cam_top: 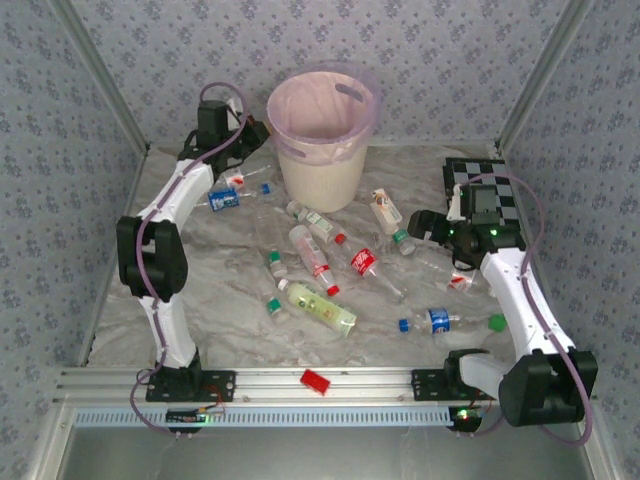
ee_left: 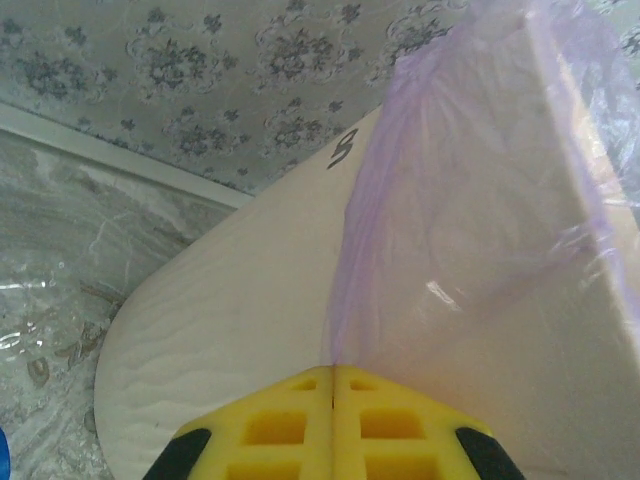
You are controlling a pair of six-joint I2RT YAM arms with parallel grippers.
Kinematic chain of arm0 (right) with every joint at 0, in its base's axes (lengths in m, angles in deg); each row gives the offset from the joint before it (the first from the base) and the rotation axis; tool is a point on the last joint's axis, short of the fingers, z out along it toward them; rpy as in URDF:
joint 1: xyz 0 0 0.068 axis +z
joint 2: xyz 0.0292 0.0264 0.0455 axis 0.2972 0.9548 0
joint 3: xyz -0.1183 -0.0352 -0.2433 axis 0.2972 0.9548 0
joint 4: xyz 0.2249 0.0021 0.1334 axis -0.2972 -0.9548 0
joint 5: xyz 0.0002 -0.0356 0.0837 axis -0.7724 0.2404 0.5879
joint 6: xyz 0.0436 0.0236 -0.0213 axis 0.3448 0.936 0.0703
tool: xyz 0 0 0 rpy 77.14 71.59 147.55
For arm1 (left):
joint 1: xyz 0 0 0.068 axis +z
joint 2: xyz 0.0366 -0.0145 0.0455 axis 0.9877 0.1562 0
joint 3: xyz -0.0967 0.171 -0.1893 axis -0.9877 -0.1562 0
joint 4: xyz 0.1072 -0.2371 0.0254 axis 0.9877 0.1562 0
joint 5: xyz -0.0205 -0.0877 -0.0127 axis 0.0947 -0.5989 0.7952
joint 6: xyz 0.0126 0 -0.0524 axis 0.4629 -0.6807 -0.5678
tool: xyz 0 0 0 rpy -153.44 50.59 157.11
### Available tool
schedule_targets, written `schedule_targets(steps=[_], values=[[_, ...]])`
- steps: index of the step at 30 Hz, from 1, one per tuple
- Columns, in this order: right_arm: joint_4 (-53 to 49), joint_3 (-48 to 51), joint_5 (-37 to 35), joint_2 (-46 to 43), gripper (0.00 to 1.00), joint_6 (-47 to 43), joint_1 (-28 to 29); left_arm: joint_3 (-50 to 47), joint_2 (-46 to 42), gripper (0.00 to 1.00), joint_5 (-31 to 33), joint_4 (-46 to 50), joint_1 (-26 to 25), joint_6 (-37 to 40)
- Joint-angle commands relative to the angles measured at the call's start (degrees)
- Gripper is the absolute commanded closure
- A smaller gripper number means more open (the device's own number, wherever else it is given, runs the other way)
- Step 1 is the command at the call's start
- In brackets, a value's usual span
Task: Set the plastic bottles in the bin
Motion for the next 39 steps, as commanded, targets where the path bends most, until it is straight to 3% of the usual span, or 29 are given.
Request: schedule_targets(steps=[1,3,5,8,13,17,20,24,28,31,39], values=[[0.63,0.93,-0.13,1.38,0.03,-1.48,-0.09,0.24,-0.95,1.0,-1.58,-2.5,0.45,-0.05],[1.12,0.85,-0.04,2.69,0.04,-2.14,0.32,1.36,-1.53,0.98,-1.26,-0.55,0.45,2.02],[1.57,-0.12,-0.3,5.04,0.04,-3.38,1.25,3.83,-2.43,0.69,-0.54,4.13,0.43,5.92],[3.8,-2.21,-0.67,10.07,0.07,-4.15,3.04,5.9,-4.57,0.45,1.16,10.08,0.72,10.67],[6.51,-9.49,1.74,22.6,0.24,-7.29,5.91,3.36,-11.19,0.28,3.71,14.52,1.5,16.49],[5.57,-17.83,0.38,32.72,0.25,-8.55,6.97,-4.9,-19.6,0.14,6.67,16.83,1.51,21.32],[2.84,-23.67,-2.73,39.27,0.16,-9.62,7.31,-15.5,-27.23,0.11,9.25,16.74,1.51,22.45],[2.43,-28.54,-2.81,46.06,0.14,-8.67,7.33,-29.03,-36.12,0.09,9.98,15.58,1.51,20.55],[2.28,-32.59,-1.76,51.22,0.26,-7.21,7.25,-39.26,-43.84,0.09,9.06,13.31,0.91,17.45],[0.93,-33.07,-2.56,51.15,0.47,-6.75,7.26,-43.8,-47.71,0.09,9.35,13.83,0.29,16.23],[-0.51,-30.57,-2.94,42.05,0.5,-6.9,4.83,-51.25,-50.36,0.09,10.7,11.99,-0.99,11.72]])
